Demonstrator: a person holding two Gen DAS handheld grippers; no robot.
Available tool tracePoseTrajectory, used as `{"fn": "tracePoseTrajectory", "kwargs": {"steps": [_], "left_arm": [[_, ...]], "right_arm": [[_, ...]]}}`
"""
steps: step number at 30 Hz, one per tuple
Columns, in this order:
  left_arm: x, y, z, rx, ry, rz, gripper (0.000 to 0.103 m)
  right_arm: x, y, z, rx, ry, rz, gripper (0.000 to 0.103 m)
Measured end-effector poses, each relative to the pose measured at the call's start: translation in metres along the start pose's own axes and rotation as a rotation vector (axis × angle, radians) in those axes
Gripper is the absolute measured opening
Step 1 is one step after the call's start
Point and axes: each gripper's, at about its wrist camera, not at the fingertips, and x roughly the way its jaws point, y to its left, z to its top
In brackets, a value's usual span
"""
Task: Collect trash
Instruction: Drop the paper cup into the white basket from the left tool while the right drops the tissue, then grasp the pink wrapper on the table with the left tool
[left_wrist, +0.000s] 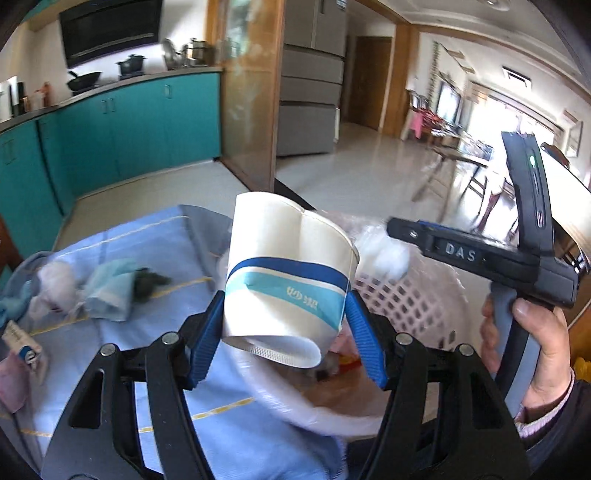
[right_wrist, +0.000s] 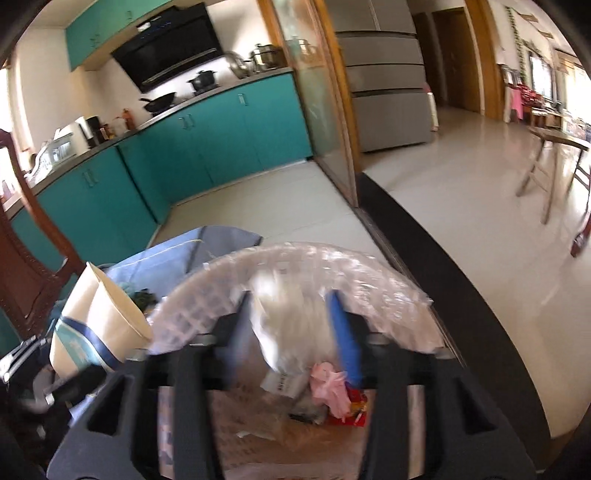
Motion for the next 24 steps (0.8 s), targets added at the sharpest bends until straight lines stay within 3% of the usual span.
{"fn": "tracePoseTrajectory", "kwargs": {"steps": [5,11,15,20,24], "left_arm": [[0.008,-0.008,-0.001,0.020,0.022,-0.002,0.078],[0.001,0.001,-0.003,0.003,0.005,0.054,0.080],[-0.018,0.027,-0.018,-0.049,-0.023,0.188,0.080],[-0.053,0.091,-0.058,-0.111,-0.014,0.465,0.080],[-0.072,0.138,-0.081,-0.110,0.026,0.647,0.075]], "right_arm": [[-0.006,0.000,-0.001,0.028,-0.031,0.001,0.067],[-0.004,0.011,-0.002,0.003,-0.019,0.008,0.067],[-0.002,0.024,-0.003,-0.007,-0.011,0.018,0.067],[0.003,0.049,-0.004,-0.079,-0.007,0.070,0.067],[0.009,0.100,-0.013,-0.219,0.003,0.154,0.067]]}}
